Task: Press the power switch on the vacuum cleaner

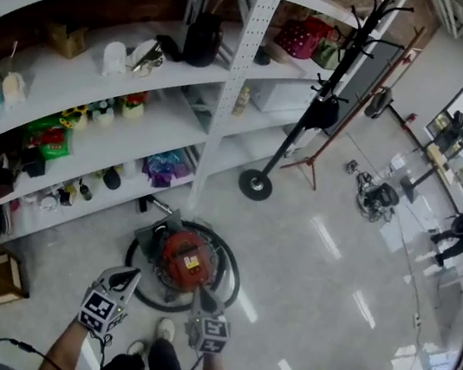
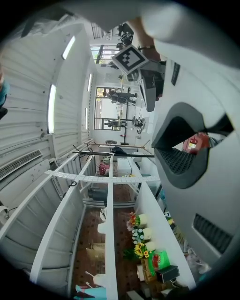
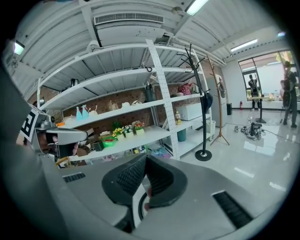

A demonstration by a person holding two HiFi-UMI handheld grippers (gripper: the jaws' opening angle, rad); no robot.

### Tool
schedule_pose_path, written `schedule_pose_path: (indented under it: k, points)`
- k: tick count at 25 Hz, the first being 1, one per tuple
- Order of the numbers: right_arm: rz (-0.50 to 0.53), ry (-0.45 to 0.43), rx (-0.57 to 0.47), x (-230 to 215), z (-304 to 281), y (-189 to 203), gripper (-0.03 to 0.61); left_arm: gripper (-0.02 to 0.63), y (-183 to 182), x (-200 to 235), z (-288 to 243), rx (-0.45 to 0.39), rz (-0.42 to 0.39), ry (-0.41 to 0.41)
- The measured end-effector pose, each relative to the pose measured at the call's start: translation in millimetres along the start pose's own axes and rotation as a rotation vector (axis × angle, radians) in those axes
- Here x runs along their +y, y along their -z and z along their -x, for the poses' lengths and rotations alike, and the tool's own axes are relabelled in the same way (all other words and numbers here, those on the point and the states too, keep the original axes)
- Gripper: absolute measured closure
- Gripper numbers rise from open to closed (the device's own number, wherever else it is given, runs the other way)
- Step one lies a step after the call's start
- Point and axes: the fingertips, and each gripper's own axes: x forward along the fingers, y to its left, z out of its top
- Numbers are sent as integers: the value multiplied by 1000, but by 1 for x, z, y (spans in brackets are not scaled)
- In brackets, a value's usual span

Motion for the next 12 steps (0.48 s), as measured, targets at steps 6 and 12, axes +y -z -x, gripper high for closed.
schedule_pose_path:
  k: [6, 12]
  points:
    - [-2, -21, -18, 18, 16, -20, 566, 607, -22, -1, 13, -21, -4, -5]
    - [-9, -24, -50, 32, 36, -38, 566, 607, -43, -9, 26, -45, -34, 8]
